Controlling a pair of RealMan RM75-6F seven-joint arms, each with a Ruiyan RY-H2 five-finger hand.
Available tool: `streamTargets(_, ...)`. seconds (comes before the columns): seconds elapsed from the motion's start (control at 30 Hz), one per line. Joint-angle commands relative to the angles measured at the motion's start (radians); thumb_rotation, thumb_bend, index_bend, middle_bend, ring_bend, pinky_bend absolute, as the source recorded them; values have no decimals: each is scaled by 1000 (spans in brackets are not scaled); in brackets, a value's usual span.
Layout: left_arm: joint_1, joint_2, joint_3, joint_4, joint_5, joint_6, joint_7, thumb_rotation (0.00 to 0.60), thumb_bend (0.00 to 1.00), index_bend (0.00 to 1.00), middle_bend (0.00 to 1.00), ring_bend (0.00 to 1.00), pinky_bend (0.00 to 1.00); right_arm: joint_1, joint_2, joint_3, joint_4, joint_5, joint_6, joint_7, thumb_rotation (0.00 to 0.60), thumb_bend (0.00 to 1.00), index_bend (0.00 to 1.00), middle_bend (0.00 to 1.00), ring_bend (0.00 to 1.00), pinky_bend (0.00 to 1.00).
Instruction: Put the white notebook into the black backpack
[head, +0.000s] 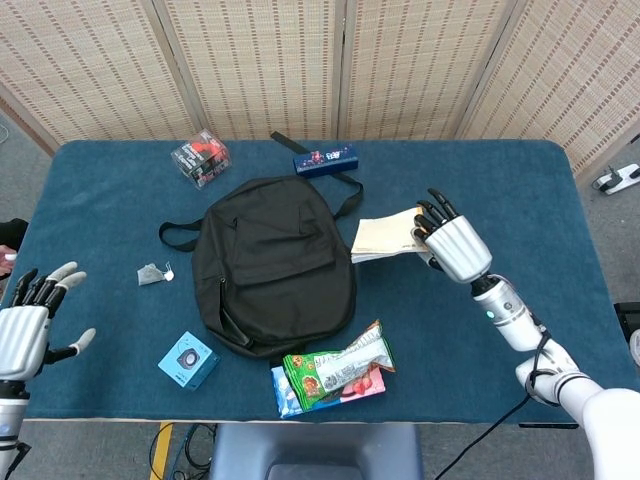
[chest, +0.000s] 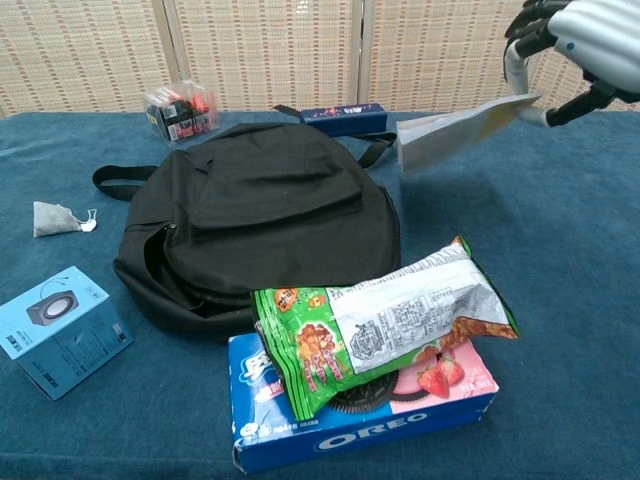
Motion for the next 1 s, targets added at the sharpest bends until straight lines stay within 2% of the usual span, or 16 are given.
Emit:
streamTargets(0.03, -78, 27, -21, 29, 16, -93, -45, 600, 234, 250, 123, 142, 0, -15, 49, 20, -52, 9, 32, -32, 600, 779, 610, 447, 210, 105)
streamTargets(0.27, -204, 8, -29, 87, 79, -221, -104, 600, 234, 276, 123, 142, 0, -53, 169, 43, -204, 21, 77, -103, 600, 780, 610, 448, 211, 105)
streamTargets(0.53, -364, -94, -30, 214, 148, -345, -116, 600, 234, 322, 122, 142, 1, -99, 289, 59, -371, 27, 108, -186, 600, 780, 610, 455, 212, 105)
streamTargets(0.7, -447, -161, -12, 276, 179, -414, -116, 600, 234, 326, 123, 143, 4, -114, 327, 65, -426, 28, 103, -213, 600, 780, 610, 455, 212, 105)
streamTargets(1.0, -551, -263, 20, 357, 198, -496, -97, 600, 234, 297, 123, 141, 4, -127, 339, 78, -450, 27, 98, -215, 600, 781, 610, 455, 212, 105)
